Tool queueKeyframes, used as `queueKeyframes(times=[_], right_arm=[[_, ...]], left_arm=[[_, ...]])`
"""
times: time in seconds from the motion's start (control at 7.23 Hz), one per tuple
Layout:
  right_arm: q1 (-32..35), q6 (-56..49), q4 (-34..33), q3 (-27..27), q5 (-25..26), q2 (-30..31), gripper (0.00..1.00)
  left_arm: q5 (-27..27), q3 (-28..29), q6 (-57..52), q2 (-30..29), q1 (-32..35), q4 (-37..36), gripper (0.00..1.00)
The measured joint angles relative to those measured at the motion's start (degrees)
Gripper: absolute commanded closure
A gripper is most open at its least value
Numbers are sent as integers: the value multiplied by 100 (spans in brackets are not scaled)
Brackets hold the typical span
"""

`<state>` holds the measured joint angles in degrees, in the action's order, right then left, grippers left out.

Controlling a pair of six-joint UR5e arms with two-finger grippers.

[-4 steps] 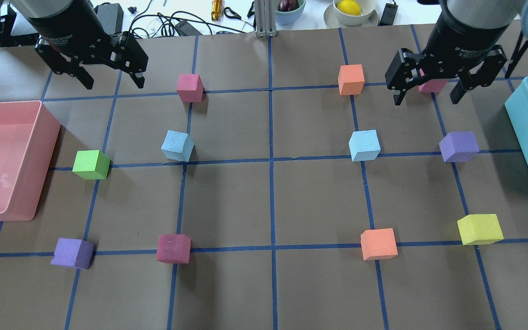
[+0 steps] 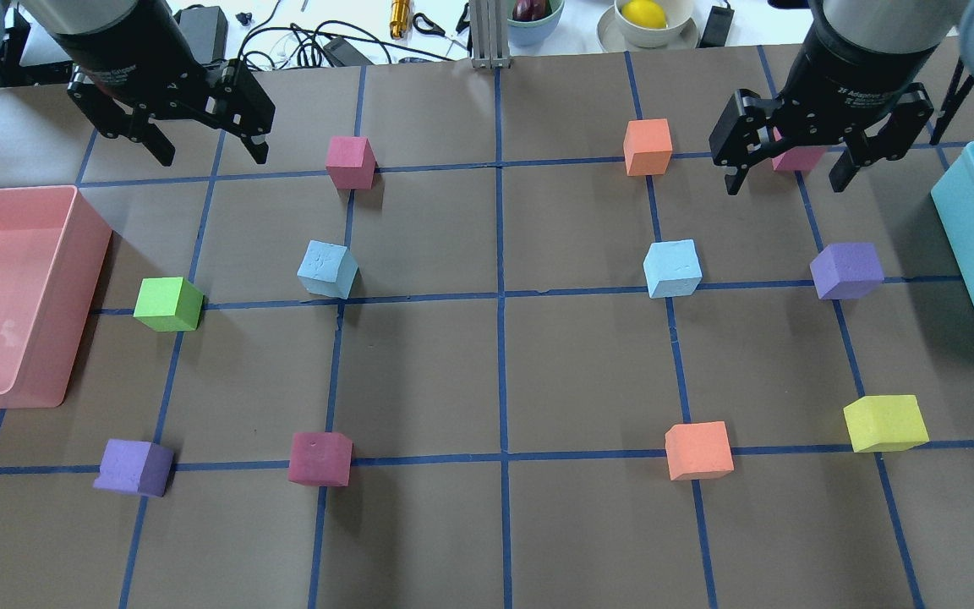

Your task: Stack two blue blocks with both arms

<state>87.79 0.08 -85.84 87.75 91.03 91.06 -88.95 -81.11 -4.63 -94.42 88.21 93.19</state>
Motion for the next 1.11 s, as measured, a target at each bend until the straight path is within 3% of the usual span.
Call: queueKeyframes(times=[0.41,0.69,1.11], right_arm=[[-58,1,-256,74,38,-374,0],[-129,-33,-1099,95,34,-1162,0],[-118,-208,-2156,140,-12,-2180,0]], left_arm=[[-48,-16,1,-69,5,19,0],[-104,-115,-27,-338,-2,-134,0],[-109,-1100,-794,-847,5,-1708,0]])
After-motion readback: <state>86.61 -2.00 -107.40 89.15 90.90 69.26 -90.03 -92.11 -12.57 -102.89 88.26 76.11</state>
